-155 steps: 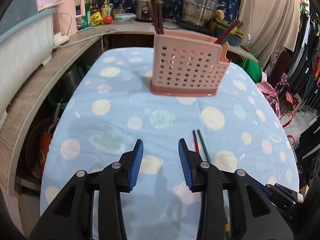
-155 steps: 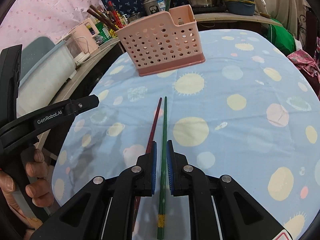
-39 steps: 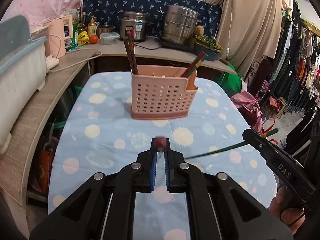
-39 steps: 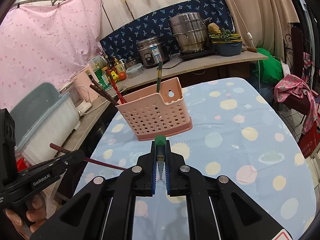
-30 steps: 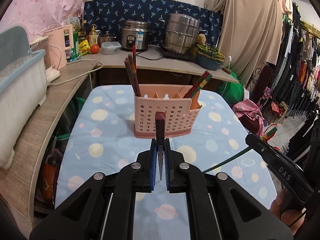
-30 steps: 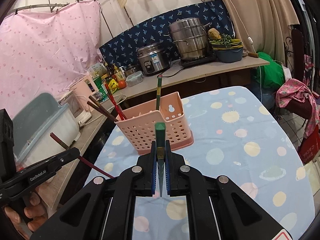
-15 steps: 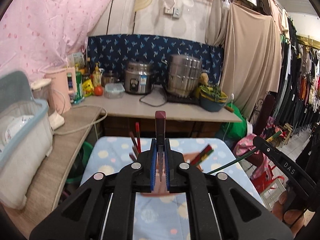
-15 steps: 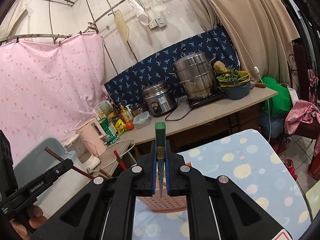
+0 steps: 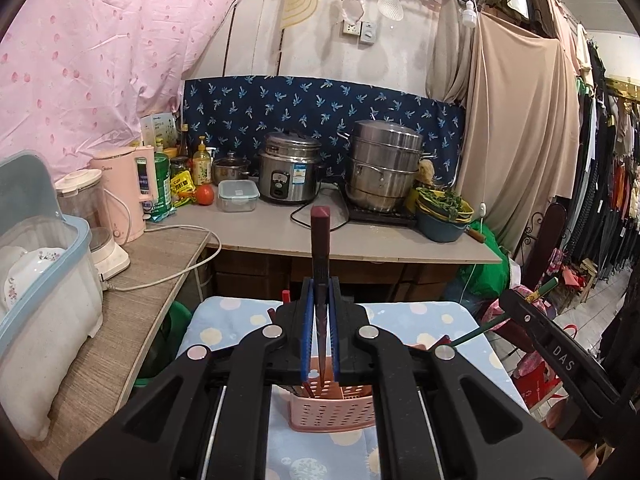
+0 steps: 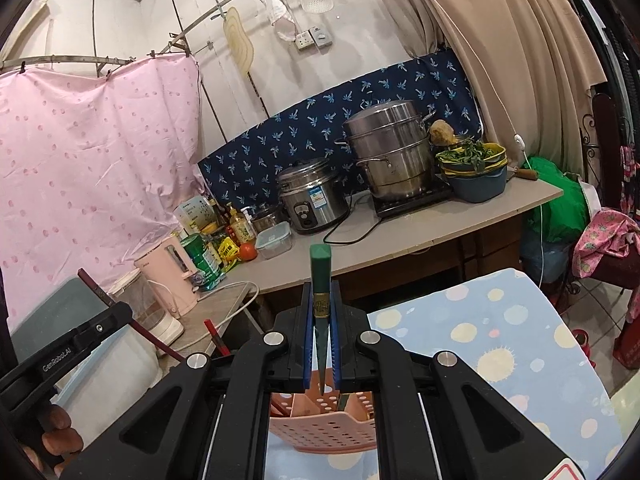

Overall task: Organize utensils
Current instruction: 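Lift both chopsticks up into the pink holder while both tools hold them upright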

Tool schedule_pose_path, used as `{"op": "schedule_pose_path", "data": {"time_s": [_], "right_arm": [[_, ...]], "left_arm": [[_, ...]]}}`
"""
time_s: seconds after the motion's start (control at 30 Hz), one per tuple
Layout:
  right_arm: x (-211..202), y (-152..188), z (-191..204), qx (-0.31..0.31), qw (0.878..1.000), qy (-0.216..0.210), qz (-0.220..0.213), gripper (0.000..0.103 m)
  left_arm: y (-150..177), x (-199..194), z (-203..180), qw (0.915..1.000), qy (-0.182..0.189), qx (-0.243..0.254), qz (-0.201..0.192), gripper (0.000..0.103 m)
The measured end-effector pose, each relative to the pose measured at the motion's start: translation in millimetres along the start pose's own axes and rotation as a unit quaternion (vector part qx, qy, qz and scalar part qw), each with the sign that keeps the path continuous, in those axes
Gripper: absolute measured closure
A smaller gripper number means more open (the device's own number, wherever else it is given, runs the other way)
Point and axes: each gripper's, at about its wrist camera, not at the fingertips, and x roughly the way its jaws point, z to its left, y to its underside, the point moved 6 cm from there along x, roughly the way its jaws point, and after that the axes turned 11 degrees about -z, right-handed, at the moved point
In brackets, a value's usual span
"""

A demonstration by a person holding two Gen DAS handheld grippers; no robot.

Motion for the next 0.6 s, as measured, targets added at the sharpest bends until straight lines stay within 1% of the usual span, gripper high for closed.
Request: {"op": "schedule_pose_path", "data": {"time_s": [0.3,0.6], "right_arm": [[18,25,1,-0.006,0.999,0.003,0.032,0.096],[28,35,0,-0.008,0.999,0.010,0.045,0.096]], "left_arm": [[18,19,0,0.9998,-0.005,0.004,0.019,0.096],[31,30,2,0.9992,-0.010,0.001,0.038,0.096]]}}
